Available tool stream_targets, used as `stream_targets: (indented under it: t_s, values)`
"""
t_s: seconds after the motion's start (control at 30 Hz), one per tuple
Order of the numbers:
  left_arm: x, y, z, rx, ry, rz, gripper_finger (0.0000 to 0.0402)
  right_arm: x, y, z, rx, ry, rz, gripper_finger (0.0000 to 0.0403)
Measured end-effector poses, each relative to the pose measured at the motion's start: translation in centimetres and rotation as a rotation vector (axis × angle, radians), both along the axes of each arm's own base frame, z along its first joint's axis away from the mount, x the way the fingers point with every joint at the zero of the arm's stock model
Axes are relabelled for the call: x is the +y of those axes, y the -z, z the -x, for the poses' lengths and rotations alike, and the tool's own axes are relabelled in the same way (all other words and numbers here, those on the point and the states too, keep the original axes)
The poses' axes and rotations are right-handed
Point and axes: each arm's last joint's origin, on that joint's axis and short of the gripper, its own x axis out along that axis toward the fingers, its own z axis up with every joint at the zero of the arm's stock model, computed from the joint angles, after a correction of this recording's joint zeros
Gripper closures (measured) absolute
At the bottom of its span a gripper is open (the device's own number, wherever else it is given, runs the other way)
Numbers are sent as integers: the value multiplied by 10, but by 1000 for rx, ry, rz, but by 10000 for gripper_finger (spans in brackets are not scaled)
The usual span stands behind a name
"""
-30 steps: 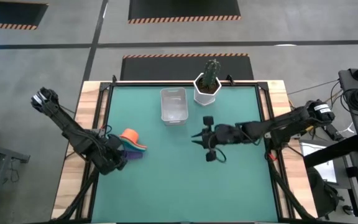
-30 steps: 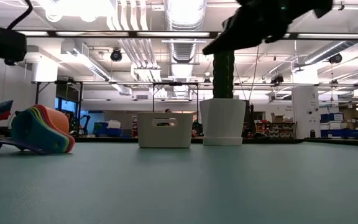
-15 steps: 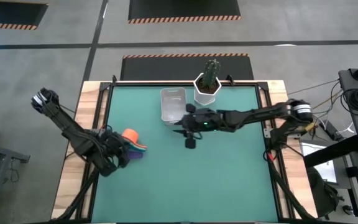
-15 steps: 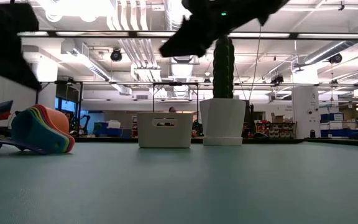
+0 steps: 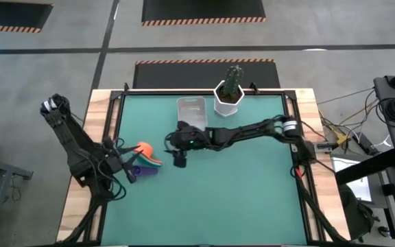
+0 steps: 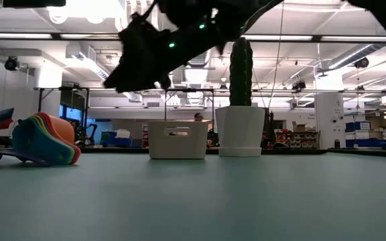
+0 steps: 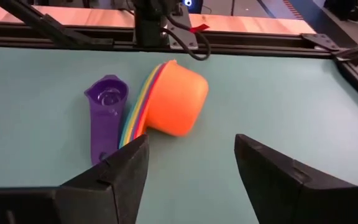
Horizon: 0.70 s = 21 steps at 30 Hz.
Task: Nest measuring cups in basket
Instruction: Put the nested measuring cups into the gray bin
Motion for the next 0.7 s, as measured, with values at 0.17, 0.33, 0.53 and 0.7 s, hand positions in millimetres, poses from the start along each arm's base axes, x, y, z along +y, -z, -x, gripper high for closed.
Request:
stream_targets:
  t_s: [0.17,0.33,0.53,0.7]
  values:
    - [-1,-3,1,16,17,20,341,3,16,-28,-4,-7,1,175]
    - [-1,-1,1,34,18,-2,341,8,31,-49,-10,-18,0,174]
    - [0,-1,2,40,18,-14,341,19,54,-72,-6,-42,-14,174]
    - [0,-3,2,36,18,-11,341,25,71,-82,56,-32,-36,174]
